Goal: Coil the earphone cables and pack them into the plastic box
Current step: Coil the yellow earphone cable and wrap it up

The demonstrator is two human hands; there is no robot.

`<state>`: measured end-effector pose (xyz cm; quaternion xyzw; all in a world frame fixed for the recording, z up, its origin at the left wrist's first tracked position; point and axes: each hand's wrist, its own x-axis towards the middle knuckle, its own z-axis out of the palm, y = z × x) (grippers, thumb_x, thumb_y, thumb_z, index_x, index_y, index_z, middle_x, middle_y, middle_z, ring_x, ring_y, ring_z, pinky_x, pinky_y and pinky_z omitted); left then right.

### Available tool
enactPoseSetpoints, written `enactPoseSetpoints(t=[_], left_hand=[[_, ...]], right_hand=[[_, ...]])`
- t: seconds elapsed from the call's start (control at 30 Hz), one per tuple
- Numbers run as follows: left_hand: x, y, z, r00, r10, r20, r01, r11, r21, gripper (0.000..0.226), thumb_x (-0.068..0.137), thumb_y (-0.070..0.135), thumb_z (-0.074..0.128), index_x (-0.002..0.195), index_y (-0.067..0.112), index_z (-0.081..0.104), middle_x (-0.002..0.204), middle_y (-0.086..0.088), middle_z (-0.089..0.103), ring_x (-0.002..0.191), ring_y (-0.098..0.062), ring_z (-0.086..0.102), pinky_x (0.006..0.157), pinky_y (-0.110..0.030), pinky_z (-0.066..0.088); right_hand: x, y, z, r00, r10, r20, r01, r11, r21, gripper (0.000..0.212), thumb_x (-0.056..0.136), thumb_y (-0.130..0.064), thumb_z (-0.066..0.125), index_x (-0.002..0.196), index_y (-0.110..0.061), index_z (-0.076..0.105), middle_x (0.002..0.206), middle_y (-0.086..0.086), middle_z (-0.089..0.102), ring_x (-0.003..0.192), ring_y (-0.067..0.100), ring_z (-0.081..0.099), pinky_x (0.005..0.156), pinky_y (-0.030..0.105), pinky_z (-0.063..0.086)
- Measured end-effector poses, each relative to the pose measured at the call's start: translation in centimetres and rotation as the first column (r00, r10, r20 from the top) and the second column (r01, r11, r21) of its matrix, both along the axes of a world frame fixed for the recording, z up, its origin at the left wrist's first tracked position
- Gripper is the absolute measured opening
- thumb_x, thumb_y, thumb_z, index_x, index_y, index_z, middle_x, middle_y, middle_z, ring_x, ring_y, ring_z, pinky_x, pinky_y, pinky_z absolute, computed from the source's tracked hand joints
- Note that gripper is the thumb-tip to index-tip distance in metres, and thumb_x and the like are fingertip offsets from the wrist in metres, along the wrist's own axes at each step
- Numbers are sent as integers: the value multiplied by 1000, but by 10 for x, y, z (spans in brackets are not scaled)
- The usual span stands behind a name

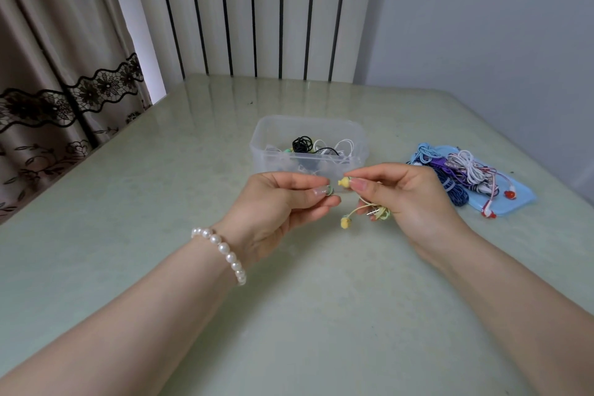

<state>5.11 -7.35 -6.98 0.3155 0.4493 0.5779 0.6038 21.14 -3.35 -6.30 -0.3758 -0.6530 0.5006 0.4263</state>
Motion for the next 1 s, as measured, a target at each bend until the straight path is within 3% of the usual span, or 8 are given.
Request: enactPoseSetpoints(t=[0.7, 1.0], left_hand=[[9, -4, -3, 997, 42, -58, -41, 999, 26, 14, 78, -15, 55, 80, -5, 64, 67, -13, 70, 63, -18, 70, 64, -22, 58], [9, -4, -3, 998, 31, -62, -29, 999, 35, 12, 79, -14, 55, 82, -6, 63, 69, -14, 71, 64, -18, 70, 65, -22, 58]], right_hand=[[-3, -2, -4, 993, -36, 115, 28, 997, 70, 17, 76, -4, 69, 72, -20, 71, 61, -1, 68, 40, 11, 55, 43, 18, 45], [-2, -1, -5, 988, -57, 141, 51, 998, 47, 14, 78, -2, 66, 74, -15, 68, 52, -9, 66, 39, 12, 59, 39, 16, 41]])
